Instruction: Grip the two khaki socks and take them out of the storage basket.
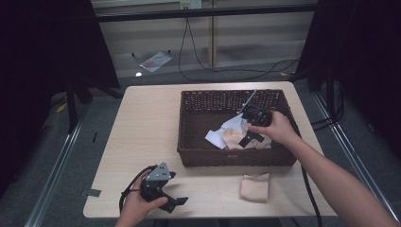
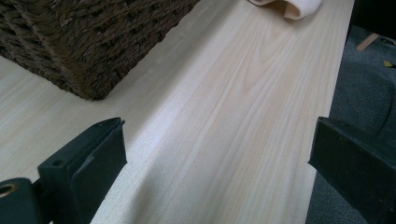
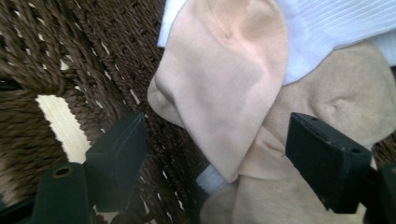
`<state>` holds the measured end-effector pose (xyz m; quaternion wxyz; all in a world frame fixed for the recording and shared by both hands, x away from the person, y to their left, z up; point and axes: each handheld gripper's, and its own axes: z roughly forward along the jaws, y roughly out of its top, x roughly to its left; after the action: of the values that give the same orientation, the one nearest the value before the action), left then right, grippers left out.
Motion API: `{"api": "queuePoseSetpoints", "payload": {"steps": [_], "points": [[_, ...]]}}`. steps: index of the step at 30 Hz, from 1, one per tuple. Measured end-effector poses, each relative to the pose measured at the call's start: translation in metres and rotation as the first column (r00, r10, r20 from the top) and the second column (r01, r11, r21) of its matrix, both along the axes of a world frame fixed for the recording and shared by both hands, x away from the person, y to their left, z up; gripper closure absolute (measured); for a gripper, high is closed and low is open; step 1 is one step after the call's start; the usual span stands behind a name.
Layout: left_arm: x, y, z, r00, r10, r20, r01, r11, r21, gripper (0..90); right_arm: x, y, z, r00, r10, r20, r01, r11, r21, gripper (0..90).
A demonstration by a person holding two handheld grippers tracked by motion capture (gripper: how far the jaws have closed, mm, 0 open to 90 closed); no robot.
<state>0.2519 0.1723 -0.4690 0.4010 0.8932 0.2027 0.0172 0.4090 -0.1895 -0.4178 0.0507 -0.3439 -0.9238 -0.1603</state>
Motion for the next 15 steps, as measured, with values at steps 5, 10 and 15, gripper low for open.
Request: {"api": "queuePoseSetpoints", "payload": {"steps": [5, 10, 15], "points": [[0.0, 0.0, 0.0, 1.0, 0.002, -0.002, -0.002, 1.0, -0.003, 3.2, 0.0, 0.003, -0.006, 0.9999, 0.011, -0.007, -0.011, 1.0, -0.016, 26.4], [-0.001, 0.001, 0.0, 1.0, 0.008, -0.002, -0.008, 0.9998, -0.016, 3.2, 0.0, 0.004, -0.013, 0.9998, 0.015, -0.013, -0.016, 0.999, -0.031, 31.1], [0.0, 0.001, 0.0, 1.0, 0.007, -0.001, -0.007, 0.9999, -0.014, 3.2, -0.003, 0.004, -0.016, 0.9992, 0.035, -0.02, -0.036, 0.998, -0.044, 39.6]]}}
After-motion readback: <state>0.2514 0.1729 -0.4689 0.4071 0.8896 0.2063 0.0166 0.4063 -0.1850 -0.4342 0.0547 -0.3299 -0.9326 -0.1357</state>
